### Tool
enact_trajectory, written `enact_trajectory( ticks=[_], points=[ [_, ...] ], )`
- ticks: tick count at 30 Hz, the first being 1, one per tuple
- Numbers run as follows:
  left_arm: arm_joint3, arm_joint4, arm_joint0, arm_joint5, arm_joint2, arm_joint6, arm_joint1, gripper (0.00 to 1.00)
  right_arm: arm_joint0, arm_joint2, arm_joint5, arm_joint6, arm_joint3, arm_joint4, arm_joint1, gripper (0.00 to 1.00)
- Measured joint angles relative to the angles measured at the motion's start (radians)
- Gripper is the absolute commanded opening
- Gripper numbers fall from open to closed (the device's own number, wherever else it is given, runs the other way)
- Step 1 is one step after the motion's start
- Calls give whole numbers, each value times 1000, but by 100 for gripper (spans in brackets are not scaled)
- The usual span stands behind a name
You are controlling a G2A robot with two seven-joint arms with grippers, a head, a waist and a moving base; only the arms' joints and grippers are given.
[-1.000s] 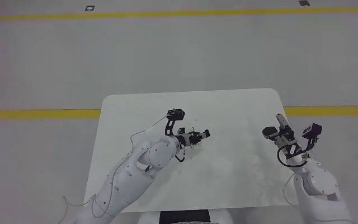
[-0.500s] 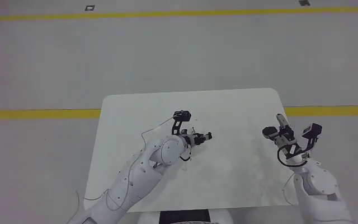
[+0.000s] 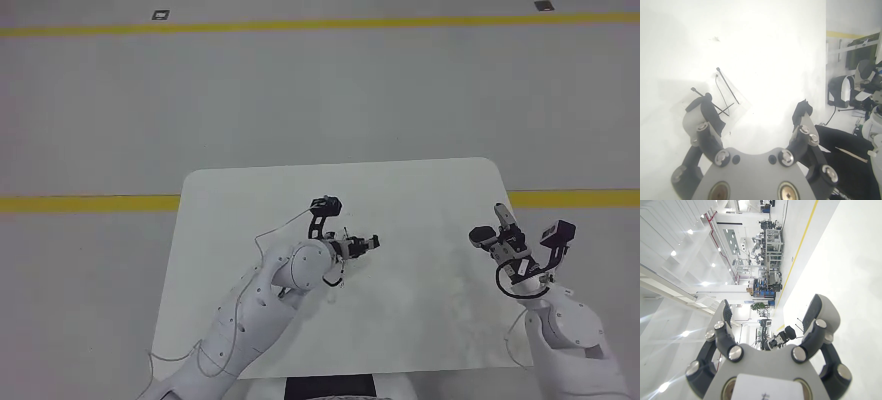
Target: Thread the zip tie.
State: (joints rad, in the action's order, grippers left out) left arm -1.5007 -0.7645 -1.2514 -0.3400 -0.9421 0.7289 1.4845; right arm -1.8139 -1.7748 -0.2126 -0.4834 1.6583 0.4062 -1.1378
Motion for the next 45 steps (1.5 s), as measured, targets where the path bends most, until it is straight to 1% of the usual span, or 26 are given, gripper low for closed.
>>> enact_trajectory(
  ticks=[3,6,7,9,10,18,21,25,26,27,28,29,31,34,37,38,41,43,45],
  points=[
    [8,-15,-16,0,-34,3,14,100,0,0,0,0,0,0,0,100],
    [14,-72,-33,0,-64,19,37,100,0,0,0,0,0,0,0,100],
    [10,-99,-41,0,-73,29,48,100,0,0,0,0,0,0,0,100],
    [0,-153,-53,0,-80,41,63,100,0,0,0,0,0,0,0,100],
    [-2,-163,-54,0,-80,42,65,100,0,0,0,0,0,0,0,100],
    [-3,-148,-54,0,-79,40,64,100,0,0,0,0,0,0,0,100],
    [-6,-136,-61,0,-71,21,65,100,0,0,0,0,0,0,0,100],
    [9,-159,-58,0,-73,27,73,100,0,0,0,0,0,0,0,100],
    [13,-171,-59,0,-76,27,76,98,0,0,0,0,0,0,0,100],
    [16,-183,-60,0,-79,27,80,90,0,0,0,0,0,0,0,100],
    [17,-194,-62,0,-83,32,85,86,0,0,0,0,0,0,0,100],
    [17,-203,-63,0,-87,35,89,76,0,0,0,0,0,0,0,100],
    [13,-225,-70,0,-98,39,99,49,0,0,0,0,0,0,0,100],
    [0,-257,-82,0,-110,51,114,44,0,0,0,0,0,0,0,100],
    [-14,-288,-95,0,-121,71,128,36,0,0,0,0,0,0,0,100],
    [-15,-297,-97,0,-125,77,133,36,0,0,0,0,0,0,0,100],
    [-7,-328,-100,0,-141,95,149,35,0,0,0,0,0,0,0,100],
    [6,-349,-99,0,-155,108,162,33,0,0,0,0,0,0,0,100],
    [16,-363,-96,0,-164,118,173,33,0,0,0,0,0,0,0,100]
  ],
)
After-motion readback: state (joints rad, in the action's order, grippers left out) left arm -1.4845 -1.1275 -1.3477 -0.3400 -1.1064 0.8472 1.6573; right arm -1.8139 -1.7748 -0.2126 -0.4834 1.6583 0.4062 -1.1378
